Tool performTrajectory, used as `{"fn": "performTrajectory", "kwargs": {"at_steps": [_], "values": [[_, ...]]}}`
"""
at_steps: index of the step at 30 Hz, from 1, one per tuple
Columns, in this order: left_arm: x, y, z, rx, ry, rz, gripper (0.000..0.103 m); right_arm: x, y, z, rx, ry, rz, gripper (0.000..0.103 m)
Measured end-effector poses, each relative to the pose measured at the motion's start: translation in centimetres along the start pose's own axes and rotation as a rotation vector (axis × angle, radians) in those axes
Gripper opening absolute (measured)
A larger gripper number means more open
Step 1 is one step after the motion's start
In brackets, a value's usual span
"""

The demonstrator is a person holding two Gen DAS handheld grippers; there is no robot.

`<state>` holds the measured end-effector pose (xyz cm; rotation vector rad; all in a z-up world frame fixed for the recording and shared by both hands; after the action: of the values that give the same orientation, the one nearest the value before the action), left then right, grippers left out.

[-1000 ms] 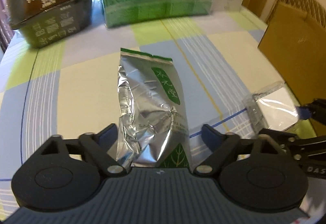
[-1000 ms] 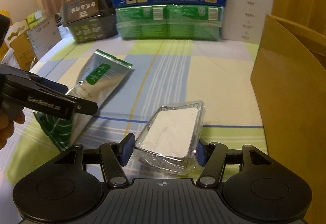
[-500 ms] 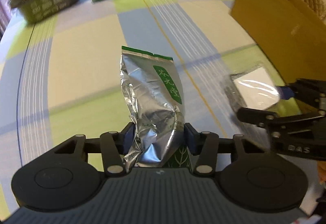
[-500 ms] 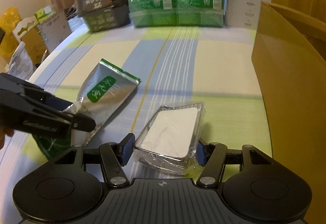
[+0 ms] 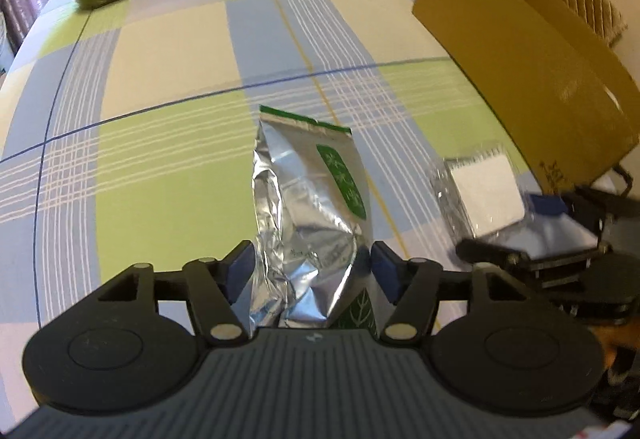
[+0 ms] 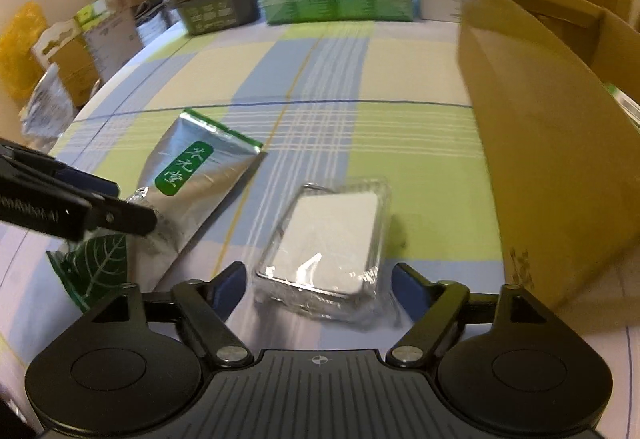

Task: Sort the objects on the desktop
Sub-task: 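Grasp the foil packet with the left tool while the right tool grasps the white packet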

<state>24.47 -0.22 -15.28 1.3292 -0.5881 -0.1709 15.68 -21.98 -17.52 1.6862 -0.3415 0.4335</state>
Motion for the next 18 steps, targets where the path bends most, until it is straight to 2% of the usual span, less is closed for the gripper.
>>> {"fn": "performTrajectory", "kwargs": {"at_steps": [4, 10, 11, 13, 14, 18], "values": [[0.4, -0.7, -0.7, 0.007, 0.02, 0.003, 0.07, 0.0, 0.0, 0.3, 0.008, -0.097, 0.03, 0.08], [0.6, -2.0, -0.7, 0.0, 0.022, -0.005, 0.074, -0.2, -0.4, -0.8, -0.069, -0.03, 0.062, 0.079], [0.5, -2.1, -0.6, -0.003, 0.021, -0.007, 0.074, -0.2, -0.6, -0.7, -0.084, -0.023, 0.059, 0.071], [0.6, -2.4, -0.5, -0.005, 0.016, -0.013, 0.075, -0.3, -0.7, -0.3, -0.099, -0.02, 0.061, 0.066], [0.6, -2.6, -0.5, -0.005, 0.013, -0.016, 0.075, -0.3, -0.7, -0.2, -0.106, -0.016, 0.065, 0.058], [0.9, -3.3, -0.4, -0.011, 0.001, -0.03, 0.076, -0.4, -0.7, 0.0, -0.106, -0.012, 0.073, 0.056]]}}
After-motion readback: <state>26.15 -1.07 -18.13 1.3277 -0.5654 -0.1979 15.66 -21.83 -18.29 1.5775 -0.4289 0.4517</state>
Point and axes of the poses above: each gripper's, at about its wrist camera, not at the fingertips, and y roughly against the way its jaws point, z to its right, x to its top, the point moved 6 cm from there along -y, roughly the way its jaws point, and after that the axes turned 11 degrees about -z, right-handed, at the moved point
